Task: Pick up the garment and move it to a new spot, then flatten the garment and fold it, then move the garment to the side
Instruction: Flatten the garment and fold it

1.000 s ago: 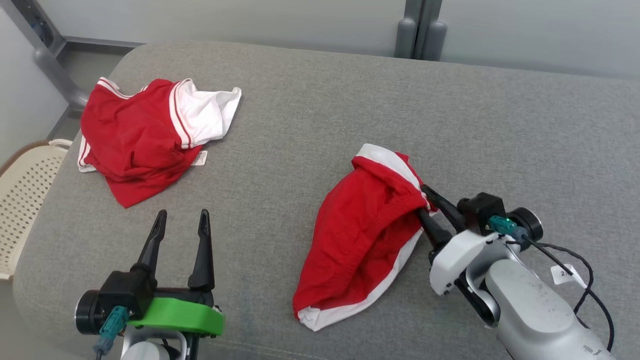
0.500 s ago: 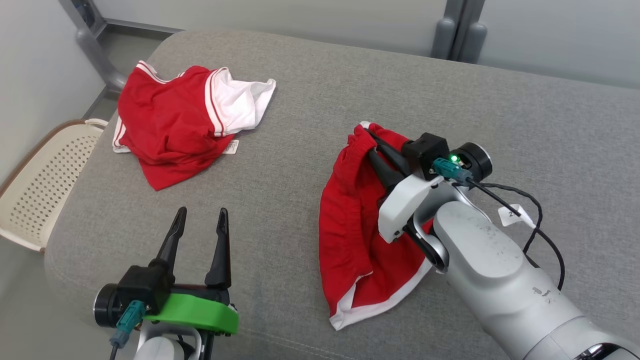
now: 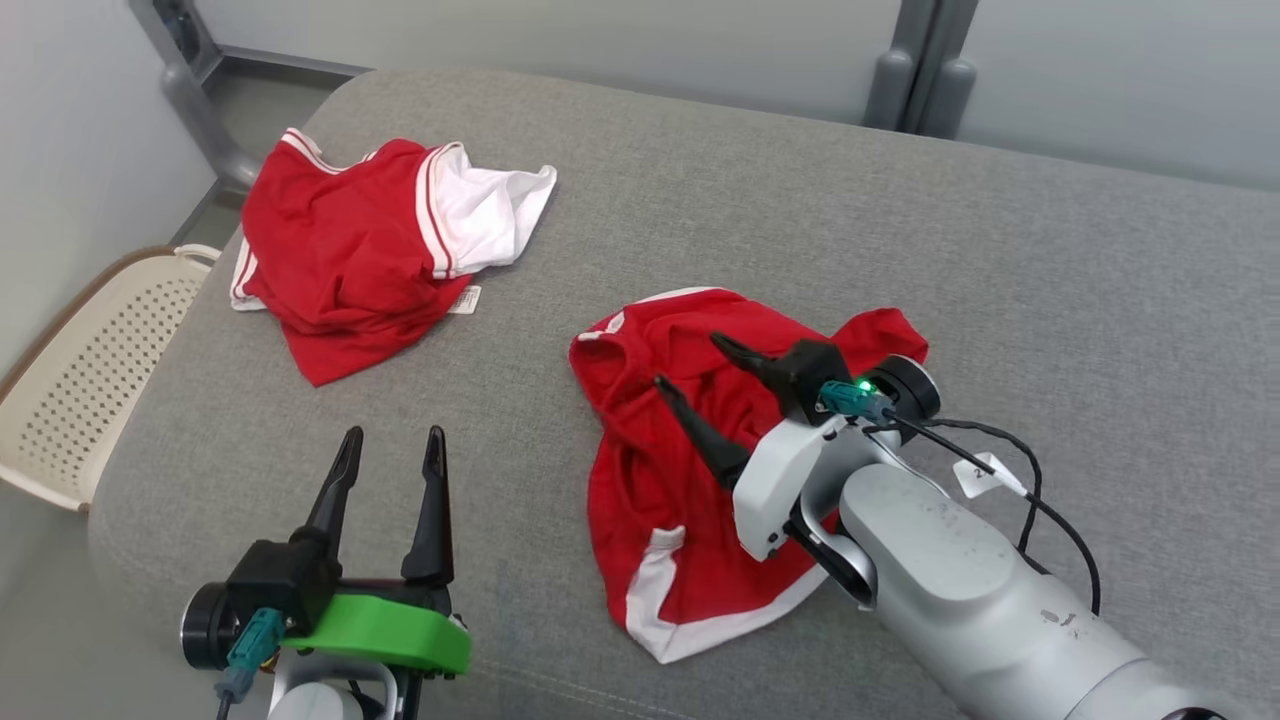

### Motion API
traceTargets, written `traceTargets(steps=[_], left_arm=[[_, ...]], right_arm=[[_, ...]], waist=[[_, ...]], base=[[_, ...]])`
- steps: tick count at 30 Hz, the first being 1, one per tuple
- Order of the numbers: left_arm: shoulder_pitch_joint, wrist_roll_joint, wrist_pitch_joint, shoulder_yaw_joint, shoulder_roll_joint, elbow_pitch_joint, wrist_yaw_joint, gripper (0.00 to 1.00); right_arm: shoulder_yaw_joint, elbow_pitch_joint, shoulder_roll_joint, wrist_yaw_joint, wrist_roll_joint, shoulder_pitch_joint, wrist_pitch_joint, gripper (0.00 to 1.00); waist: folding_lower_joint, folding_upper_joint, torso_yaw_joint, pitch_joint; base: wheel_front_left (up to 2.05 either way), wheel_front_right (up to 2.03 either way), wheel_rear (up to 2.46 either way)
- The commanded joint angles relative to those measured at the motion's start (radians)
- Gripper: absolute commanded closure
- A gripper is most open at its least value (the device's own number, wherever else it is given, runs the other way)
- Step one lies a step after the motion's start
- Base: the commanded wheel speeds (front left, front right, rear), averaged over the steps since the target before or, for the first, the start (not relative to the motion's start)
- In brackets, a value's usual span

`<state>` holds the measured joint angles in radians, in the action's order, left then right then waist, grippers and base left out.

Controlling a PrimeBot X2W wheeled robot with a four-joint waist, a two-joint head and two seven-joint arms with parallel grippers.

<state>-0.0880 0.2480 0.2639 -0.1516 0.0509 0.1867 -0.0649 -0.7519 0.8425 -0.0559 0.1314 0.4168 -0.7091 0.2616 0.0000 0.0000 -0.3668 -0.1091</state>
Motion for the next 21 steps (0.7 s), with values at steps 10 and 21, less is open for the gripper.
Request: traceTargets(steps=[10, 21], left_arm=[[0.040, -0.015, 0.001, 0.032, 0.014, -0.014, -0.005, 0.00], [0.028, -0.023, 0.001, 0.024, 0.012, -0.023, -0.012, 0.00]], right_arm=[[0.189, -0.147, -0.153, -0.001, -0.026, 0.153, 0.004, 0.00], [0.281, -0.134, -0.132, -0.001, -0.013, 0.299, 0.004, 0.00]], waist=[[0.0000, 0.0000, 0.093, 0.055], [0.0000, 0.0000, 0.080, 0.022]], base=[[0.00, 0.00, 0.00], [0.00, 0.00, 0.00]])
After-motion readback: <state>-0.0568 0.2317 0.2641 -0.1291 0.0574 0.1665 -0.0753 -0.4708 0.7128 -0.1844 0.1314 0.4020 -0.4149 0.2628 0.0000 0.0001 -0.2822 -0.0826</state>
